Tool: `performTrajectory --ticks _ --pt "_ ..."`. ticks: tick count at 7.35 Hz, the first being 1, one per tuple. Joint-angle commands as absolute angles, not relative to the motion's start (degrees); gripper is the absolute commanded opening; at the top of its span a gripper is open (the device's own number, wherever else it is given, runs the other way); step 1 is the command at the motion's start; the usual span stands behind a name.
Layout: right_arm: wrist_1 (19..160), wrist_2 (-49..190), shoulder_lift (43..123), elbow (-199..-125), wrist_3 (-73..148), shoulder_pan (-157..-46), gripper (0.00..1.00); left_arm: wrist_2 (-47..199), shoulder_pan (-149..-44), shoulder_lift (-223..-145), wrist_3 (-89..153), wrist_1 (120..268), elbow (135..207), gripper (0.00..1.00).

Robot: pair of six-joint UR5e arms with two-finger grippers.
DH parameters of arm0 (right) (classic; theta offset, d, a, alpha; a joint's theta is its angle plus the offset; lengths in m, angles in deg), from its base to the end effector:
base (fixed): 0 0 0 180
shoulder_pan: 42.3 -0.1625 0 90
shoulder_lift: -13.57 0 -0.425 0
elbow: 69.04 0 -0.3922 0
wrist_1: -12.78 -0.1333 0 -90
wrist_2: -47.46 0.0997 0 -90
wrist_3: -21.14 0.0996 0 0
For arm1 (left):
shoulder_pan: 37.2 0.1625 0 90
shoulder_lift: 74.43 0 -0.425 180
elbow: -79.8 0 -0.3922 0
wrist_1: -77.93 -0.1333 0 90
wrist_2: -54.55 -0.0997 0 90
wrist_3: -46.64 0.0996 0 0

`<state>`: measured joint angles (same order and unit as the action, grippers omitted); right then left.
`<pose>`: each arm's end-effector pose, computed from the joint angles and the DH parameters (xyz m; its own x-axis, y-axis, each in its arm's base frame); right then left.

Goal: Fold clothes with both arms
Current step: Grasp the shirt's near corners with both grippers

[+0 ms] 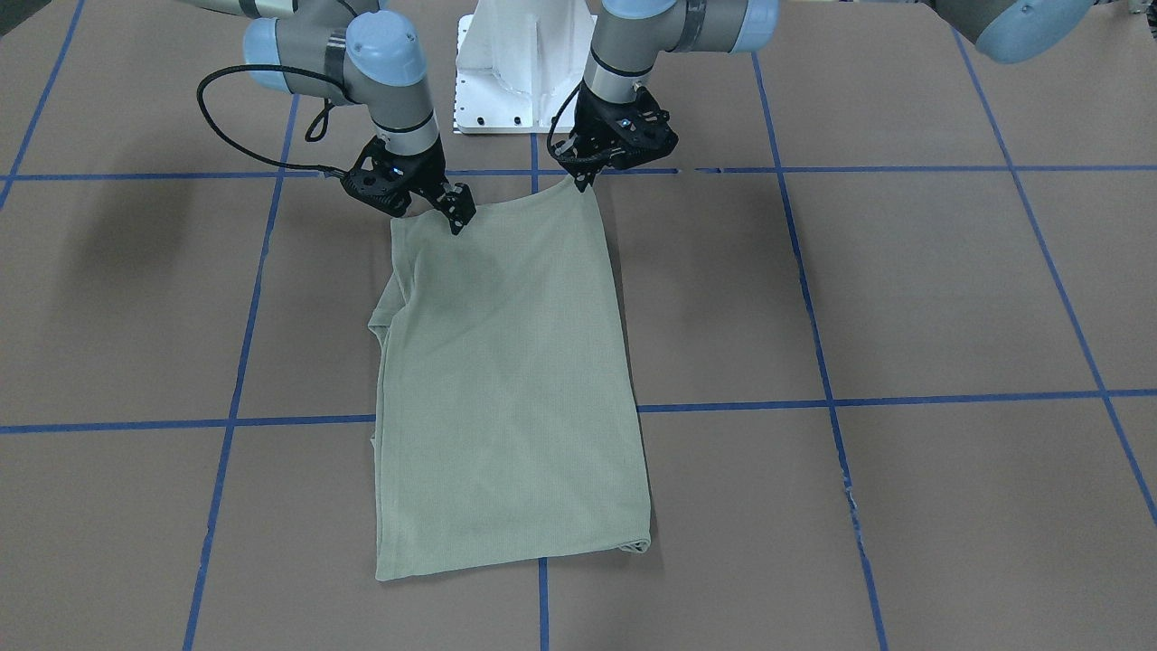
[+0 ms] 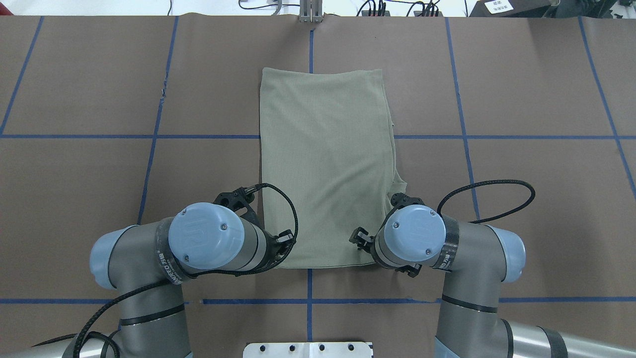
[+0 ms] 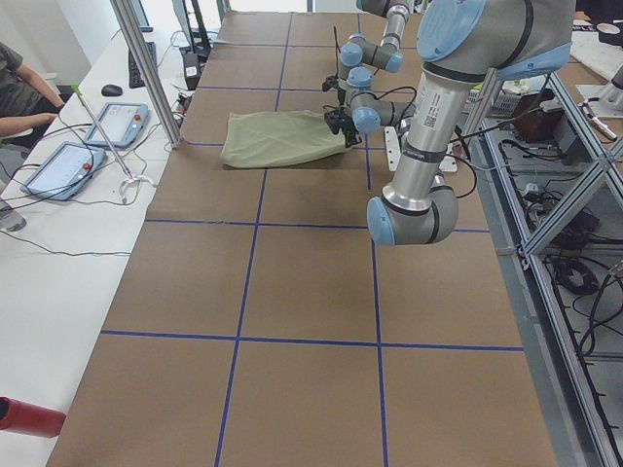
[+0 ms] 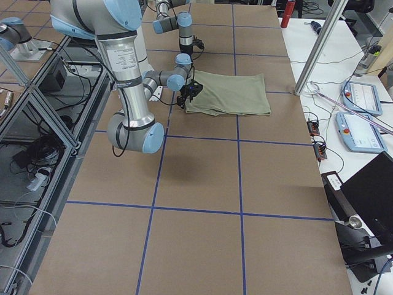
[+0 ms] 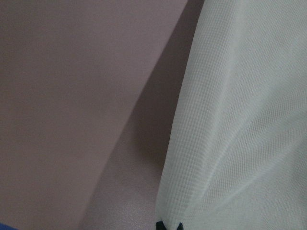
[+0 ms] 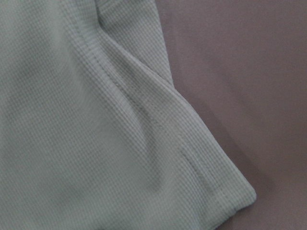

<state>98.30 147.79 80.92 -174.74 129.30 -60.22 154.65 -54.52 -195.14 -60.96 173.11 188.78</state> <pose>-0.5458 -0.2978 0.3155 0.6048 0.5178 0.6050 -0.3949 0.8548 -0.3368 0.5463 -0.2917 0.2037 0.4764 -0.4604 -0.7491 0.3150 0.8848 -0.3435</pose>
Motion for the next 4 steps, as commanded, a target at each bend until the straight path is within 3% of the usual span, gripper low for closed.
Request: performTrajectory --ticks 1,2,3,4 --pt "98.30 147.74 81.07 -174.68 129.33 -60.06 0.98 154.65 -54.52 -195.11 -61.03 173.11 188.78 0.00" --pt "98.30 147.74 80.98 -174.68 129.94 -60.06 0.71 154.65 -54.52 -195.11 -61.12 173.11 188.78 0.00" --pt "98.30 147.74 81.07 -174.68 130.12 -60.06 0.32 154.57 -54.52 -195.20 -61.12 173.11 188.78 0.00" --pt "98.30 147.83 80.98 -174.86 130.21 -60.06 0.11 154.57 -54.52 -195.11 -61.12 173.11 188.78 0.00"
